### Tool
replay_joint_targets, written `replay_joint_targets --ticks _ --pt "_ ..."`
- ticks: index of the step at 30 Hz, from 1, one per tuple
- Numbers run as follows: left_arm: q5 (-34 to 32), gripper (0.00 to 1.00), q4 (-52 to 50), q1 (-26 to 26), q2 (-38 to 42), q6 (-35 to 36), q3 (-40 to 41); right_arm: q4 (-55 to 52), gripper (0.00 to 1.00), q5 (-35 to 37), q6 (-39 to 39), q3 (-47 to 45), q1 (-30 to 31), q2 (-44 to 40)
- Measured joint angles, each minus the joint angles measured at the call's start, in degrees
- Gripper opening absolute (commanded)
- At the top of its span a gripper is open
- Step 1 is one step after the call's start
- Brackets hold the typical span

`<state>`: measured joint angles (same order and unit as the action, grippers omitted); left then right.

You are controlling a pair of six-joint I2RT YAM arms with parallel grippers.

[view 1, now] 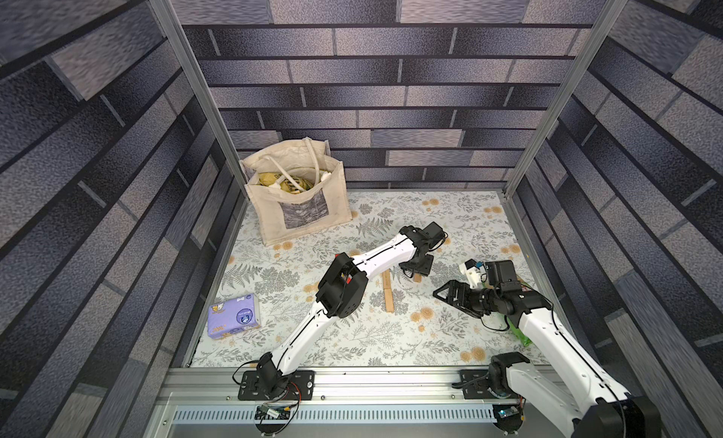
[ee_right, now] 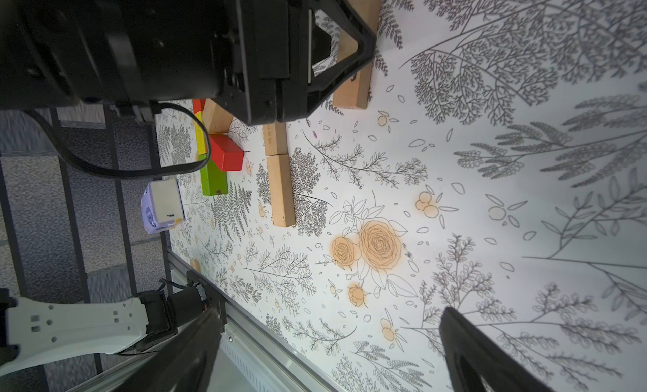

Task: Assemble the letter k with building blocks
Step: Assemble the building block at the center of the board.

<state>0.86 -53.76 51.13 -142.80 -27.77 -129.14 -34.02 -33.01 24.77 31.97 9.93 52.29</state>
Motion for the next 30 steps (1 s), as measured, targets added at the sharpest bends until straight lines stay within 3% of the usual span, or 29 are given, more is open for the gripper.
replay_joint_targets --ticks 21,30 --pt "-2.45 0.45 -3.06 1.07 -3.45 -1.29 -4.50 0.94 1.00 -1.66 0.00 -0.31 0.00 1.25" --pt "-3.58 0.35 -4.52 1.11 -3.85 -1.46 -5.31 1.31 1.00 -2.27 0.00 -0.33 0.00 1.79"
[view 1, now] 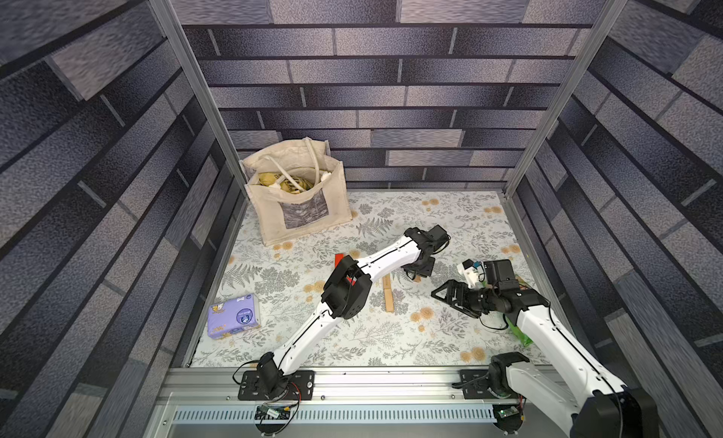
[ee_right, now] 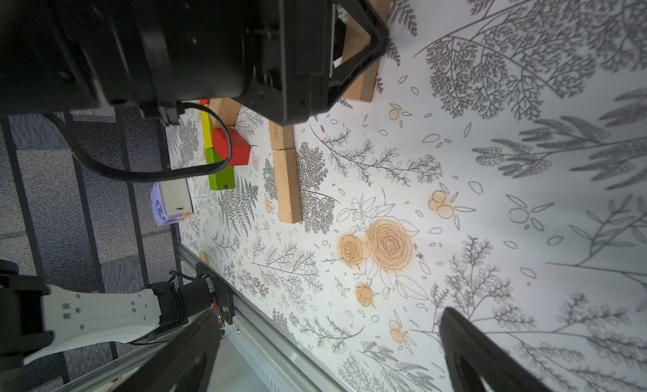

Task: Assemble the letter k with building blocks
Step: Assemble the building block at the center of the board.

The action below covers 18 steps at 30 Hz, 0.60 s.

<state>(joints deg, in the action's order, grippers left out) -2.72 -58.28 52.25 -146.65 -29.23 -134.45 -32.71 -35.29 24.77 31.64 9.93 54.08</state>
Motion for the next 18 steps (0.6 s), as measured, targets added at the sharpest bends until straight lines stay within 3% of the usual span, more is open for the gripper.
replay_joint_targets --ticks 3,18 --pt "-0.98 0.26 -0.70 0.15 -0.11 0.02 -0.17 0.00 1.00 -0.02 -0.02 0.00 0.00 0.15" --pt "-0.96 0.21 -1.07 0.28 -0.33 4.83 -0.57 -0.02 1.00 0.37 -0.24 0.00 0.00 0.81"
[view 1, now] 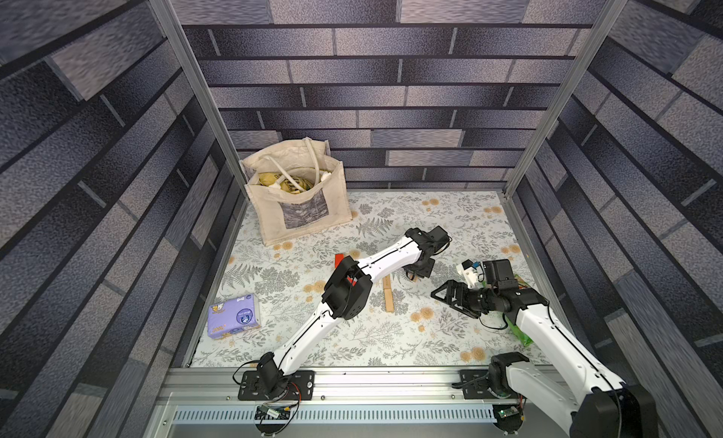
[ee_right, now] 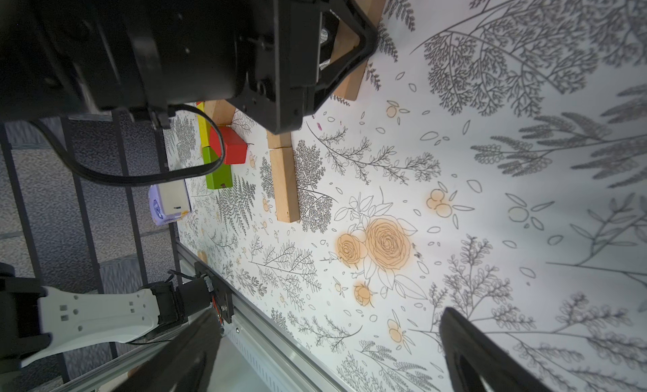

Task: Assemble the letter k with building blocks
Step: Assemble the building block at the center of the board.

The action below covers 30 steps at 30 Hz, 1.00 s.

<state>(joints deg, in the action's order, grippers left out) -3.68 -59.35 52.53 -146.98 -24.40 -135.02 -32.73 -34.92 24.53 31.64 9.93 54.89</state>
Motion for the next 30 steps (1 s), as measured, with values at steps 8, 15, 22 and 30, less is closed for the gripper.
replay_joint_targets --ticks 8,15,22,30 --pt "0.48 0.20 0.02 0.00 0.02 6.78 0.00 -0.04 1.00 1.31 0.00 0.02 0.00 0.00" --pt "1.81 0.20 -0.04 -0.61 0.07 13.86 0.00 -0.37 1.00 2.49 -0.61 1.62 0.00 0.20" --pt "4.59 0.21 -0.26 -2.36 1.66 18.53 2.36 0.55 1.00 3.69 -0.96 3.48 0.00 1.11" --pt "5.64 0.18 -0.13 -3.80 3.21 21.03 5.05 4.39 1.00 4.02 1.18 3.45 0.00 1.55"
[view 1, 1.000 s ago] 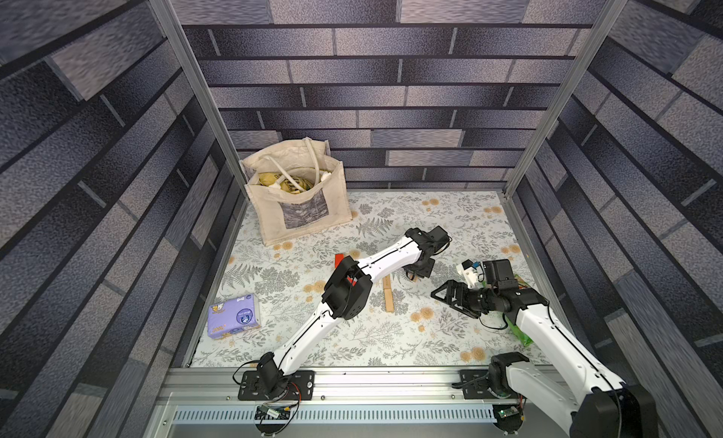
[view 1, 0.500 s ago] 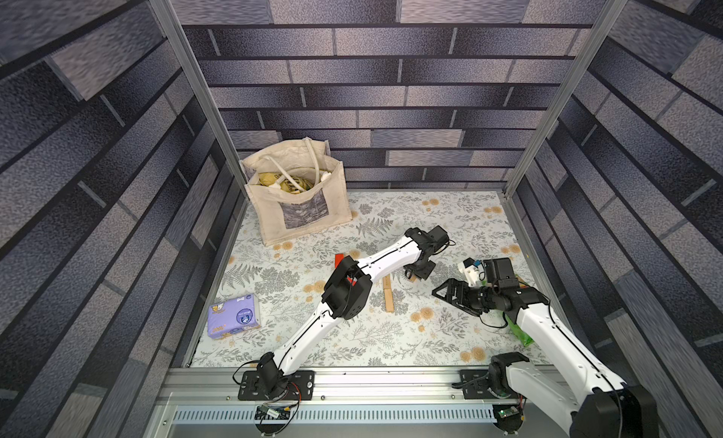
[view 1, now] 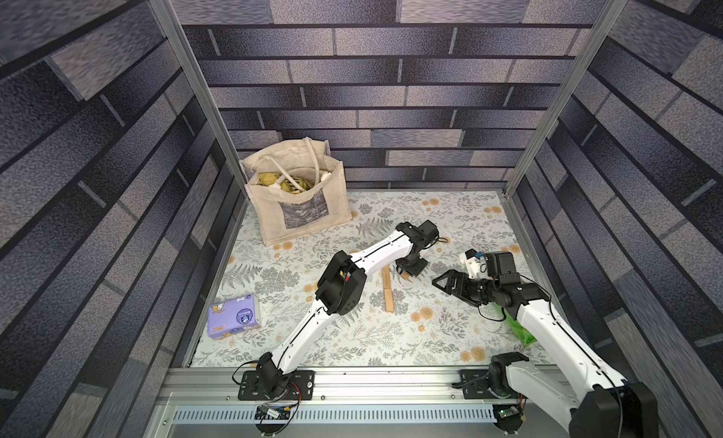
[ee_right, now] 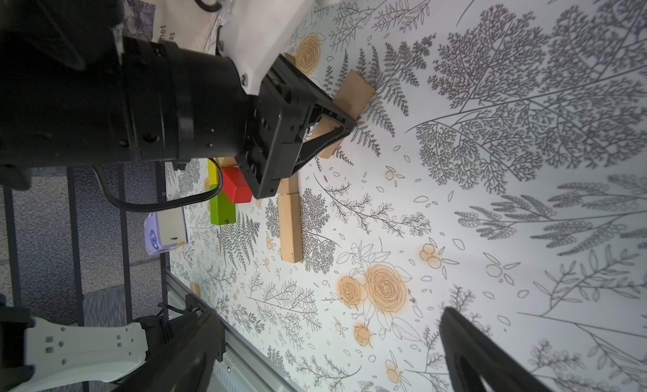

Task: Assemble the letter k with building blocks
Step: Assemble the building block at the center of the board.

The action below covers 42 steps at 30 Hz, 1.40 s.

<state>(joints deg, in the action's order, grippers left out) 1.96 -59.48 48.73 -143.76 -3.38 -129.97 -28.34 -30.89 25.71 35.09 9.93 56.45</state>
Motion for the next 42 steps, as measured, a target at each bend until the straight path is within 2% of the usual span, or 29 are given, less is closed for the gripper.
replay_joint_targets --ticks 26,42 --pt "2.56 0.20 2.23 -0.48 1.86 2.16 3.43 1.68 1.00 -0.90 1.90 -0.55 0.00 0.24" --pt "2.84 0.20 2.10 -1.18 2.21 7.58 4.07 2.86 1.00 -1.77 3.45 -0.55 0.07 0.22"
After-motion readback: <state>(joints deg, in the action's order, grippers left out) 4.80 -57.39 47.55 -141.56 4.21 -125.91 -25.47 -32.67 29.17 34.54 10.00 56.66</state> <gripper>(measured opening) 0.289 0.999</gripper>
